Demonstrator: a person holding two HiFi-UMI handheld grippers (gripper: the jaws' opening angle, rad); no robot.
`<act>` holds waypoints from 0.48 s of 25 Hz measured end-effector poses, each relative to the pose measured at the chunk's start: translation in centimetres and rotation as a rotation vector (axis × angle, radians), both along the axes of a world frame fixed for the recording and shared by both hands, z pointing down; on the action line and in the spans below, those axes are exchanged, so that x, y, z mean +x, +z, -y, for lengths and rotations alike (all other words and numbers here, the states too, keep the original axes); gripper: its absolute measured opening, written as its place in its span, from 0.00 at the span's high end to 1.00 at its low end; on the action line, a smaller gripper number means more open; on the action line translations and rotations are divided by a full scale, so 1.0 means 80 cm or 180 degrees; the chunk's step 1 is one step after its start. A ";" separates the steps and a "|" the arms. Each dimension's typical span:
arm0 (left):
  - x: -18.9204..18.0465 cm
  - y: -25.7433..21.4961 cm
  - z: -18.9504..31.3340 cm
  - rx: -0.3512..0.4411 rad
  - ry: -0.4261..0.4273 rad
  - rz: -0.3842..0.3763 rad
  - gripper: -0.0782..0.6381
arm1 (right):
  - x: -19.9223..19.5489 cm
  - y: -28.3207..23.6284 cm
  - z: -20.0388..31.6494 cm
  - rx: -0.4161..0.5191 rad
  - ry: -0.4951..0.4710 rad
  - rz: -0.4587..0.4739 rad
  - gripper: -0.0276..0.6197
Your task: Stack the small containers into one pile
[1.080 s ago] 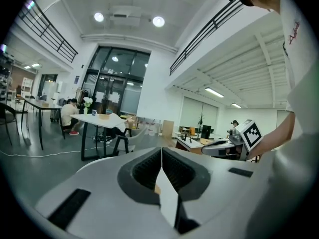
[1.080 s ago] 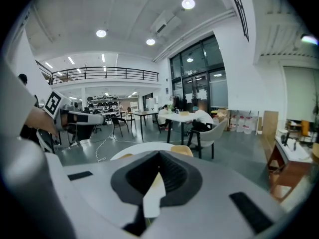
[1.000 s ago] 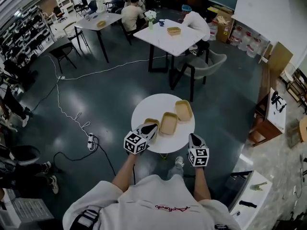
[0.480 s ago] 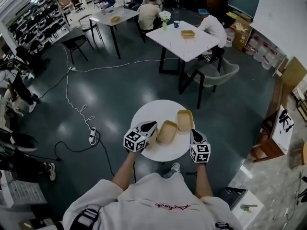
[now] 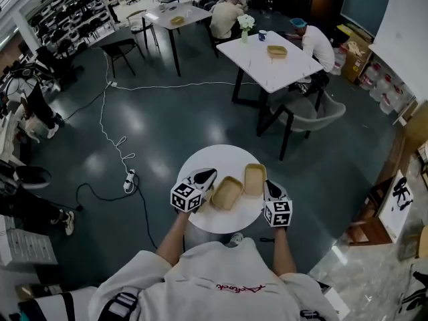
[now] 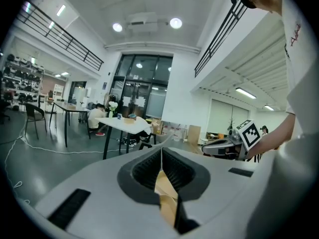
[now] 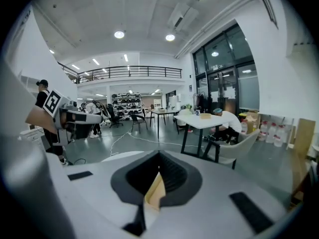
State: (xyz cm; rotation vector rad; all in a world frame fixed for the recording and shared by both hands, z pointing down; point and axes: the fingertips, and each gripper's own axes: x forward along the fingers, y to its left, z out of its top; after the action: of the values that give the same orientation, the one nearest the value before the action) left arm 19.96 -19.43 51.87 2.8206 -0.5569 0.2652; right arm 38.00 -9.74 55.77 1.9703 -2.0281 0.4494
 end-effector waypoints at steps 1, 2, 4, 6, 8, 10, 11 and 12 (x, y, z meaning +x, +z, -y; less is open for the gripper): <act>0.004 0.001 0.003 -0.0001 -0.0042 -0.0001 0.87 | 0.005 0.003 0.005 -0.0016 -0.0046 0.0000 0.93; 0.007 0.002 0.005 -0.0003 -0.0080 -0.0001 0.87 | 0.009 0.006 0.009 -0.0033 -0.0090 0.0001 0.93; 0.012 0.003 0.007 -0.0011 -0.0146 0.0010 0.87 | 0.017 0.012 0.017 -0.0068 -0.0176 0.0008 0.93; 0.012 0.004 0.010 -0.0021 -0.0210 0.0026 0.87 | 0.021 0.017 0.026 -0.0097 -0.0276 0.0017 0.93; 0.011 0.007 0.012 -0.0032 -0.0263 0.0046 0.87 | 0.023 0.023 0.037 -0.0124 -0.0382 0.0007 0.93; 0.006 0.016 0.009 -0.0061 -0.0294 0.0077 0.87 | 0.021 0.033 0.043 -0.0162 -0.0464 -0.0013 0.93; 0.003 0.022 0.007 -0.0084 -0.0305 0.0098 0.87 | 0.020 0.038 0.044 -0.0188 -0.0491 -0.0020 0.93; -0.001 0.029 0.005 -0.0110 -0.0317 0.0119 0.87 | 0.019 0.044 0.046 -0.0217 -0.0510 -0.0023 0.93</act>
State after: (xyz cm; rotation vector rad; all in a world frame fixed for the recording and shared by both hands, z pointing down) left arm 19.90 -19.85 54.21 2.7499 -0.6917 0.3056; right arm 39.51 -13.38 59.26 1.7518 -2.1165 0.4675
